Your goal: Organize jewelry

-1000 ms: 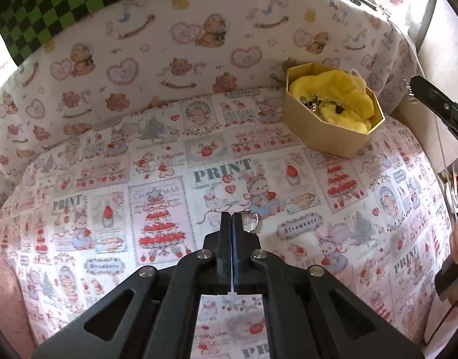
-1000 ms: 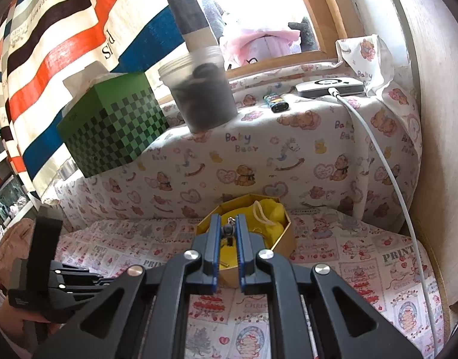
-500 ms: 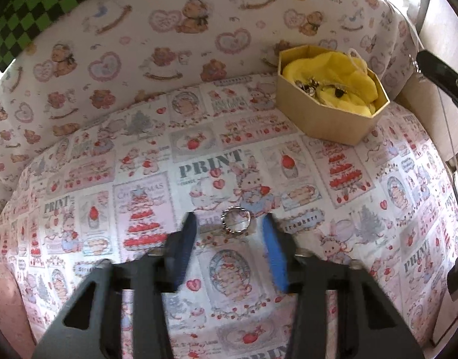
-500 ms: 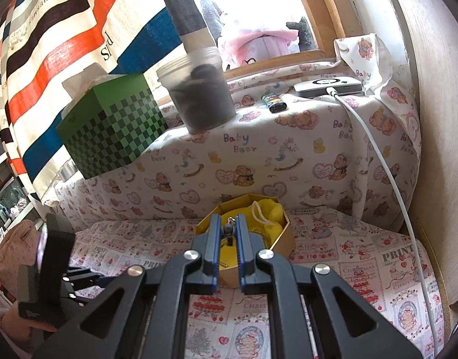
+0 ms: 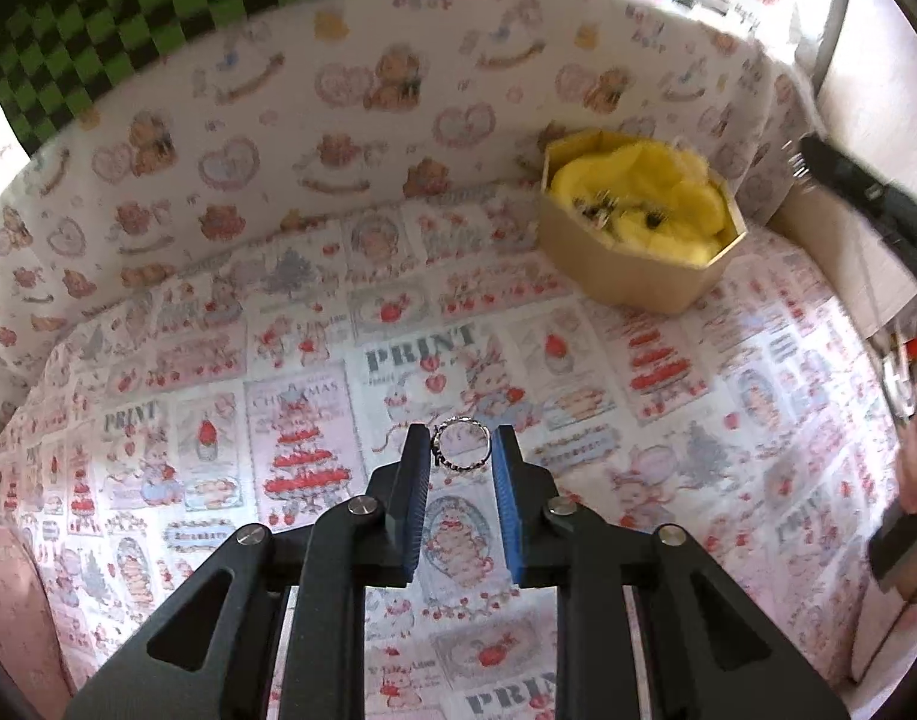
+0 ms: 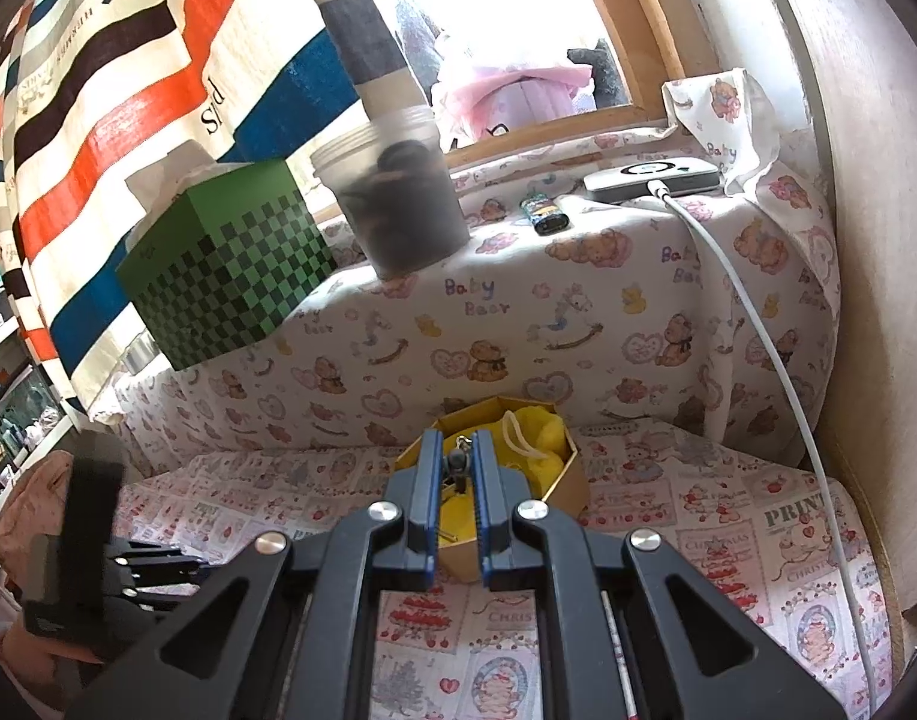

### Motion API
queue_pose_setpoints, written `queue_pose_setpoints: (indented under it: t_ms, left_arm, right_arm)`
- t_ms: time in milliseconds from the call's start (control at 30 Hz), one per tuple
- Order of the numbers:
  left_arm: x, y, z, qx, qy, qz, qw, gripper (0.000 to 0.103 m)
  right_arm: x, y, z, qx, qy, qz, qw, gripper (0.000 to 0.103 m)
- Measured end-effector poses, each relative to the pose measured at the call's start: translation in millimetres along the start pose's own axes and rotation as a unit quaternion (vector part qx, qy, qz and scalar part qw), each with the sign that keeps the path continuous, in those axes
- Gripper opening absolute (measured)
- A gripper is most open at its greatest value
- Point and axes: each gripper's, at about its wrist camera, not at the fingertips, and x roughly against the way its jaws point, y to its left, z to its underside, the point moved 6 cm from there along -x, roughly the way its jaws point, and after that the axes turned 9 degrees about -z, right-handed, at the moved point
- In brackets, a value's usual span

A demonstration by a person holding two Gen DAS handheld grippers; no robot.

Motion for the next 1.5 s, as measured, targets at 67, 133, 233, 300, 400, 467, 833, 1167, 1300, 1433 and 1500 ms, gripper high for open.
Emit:
queue_pose_setpoints:
  t_ms: [67, 133, 233, 300, 400, 467, 833, 1167, 1300, 1433, 1500]
  left_arm:
    - [18, 3, -8, 0.005, -0.020, 0.012, 0.9997, 0.020]
    - [45, 12, -24, 0.031, -0.071, 0.027, 0.9966, 0.020]
    - [68, 14, -43, 0.040, -0.101, 0.039, 0.9933, 0.020]
    - [73, 12, -58, 0.040, -0.115, 0.039, 0.9918, 0.020]
    - [65, 11, -75, 0.048, -0.122, 0.053, 0.9899, 0.020]
    - [52, 4, -84, 0.060, -0.122, 0.072, 0.9880, 0.020]
    - [9, -50, -103, 0.065, -0.152, 0.149, 0.9750, 0.021]
    - [45, -29, -99, 0.069, -0.252, 0.095, 0.9607, 0.084]
    - [77, -1, -86, 0.089, -0.301, 0.039, 0.9486, 0.103]
    - [104, 29, -68, 0.112, -0.335, -0.006, 0.9356, 0.103]
    - [116, 41, -59, 0.117, -0.351, -0.021, 0.9286, 0.103]
  right_arm:
    - [-2, 2, 1, 0.001, 0.000, -0.002, 1.000, 0.009]
    - [-6, 6, 2, 0.012, 0.001, -0.005, 1.000, 0.009]
    - [-19, 8, 4, 0.023, 0.008, -0.006, 1.000, 0.009]
    - [-29, 3, 3, 0.006, 0.009, -0.018, 1.000, 0.009]
    - [-38, -12, 2, -0.042, -0.001, -0.026, 0.999, 0.009]
    - [-40, -20, 3, -0.058, -0.002, -0.031, 0.998, 0.009]
    - [-4, -42, -7, -0.093, -0.072, -0.008, 0.993, 0.043]
    - [7, -33, -10, -0.055, -0.089, 0.019, 0.994, 0.051]
    - [23, -20, -13, -0.019, -0.114, 0.040, 0.993, 0.072]
    - [42, 0, -18, 0.021, -0.152, 0.045, 0.987, 0.094]
    - [49, 11, -20, 0.042, -0.172, 0.049, 0.983, 0.103]
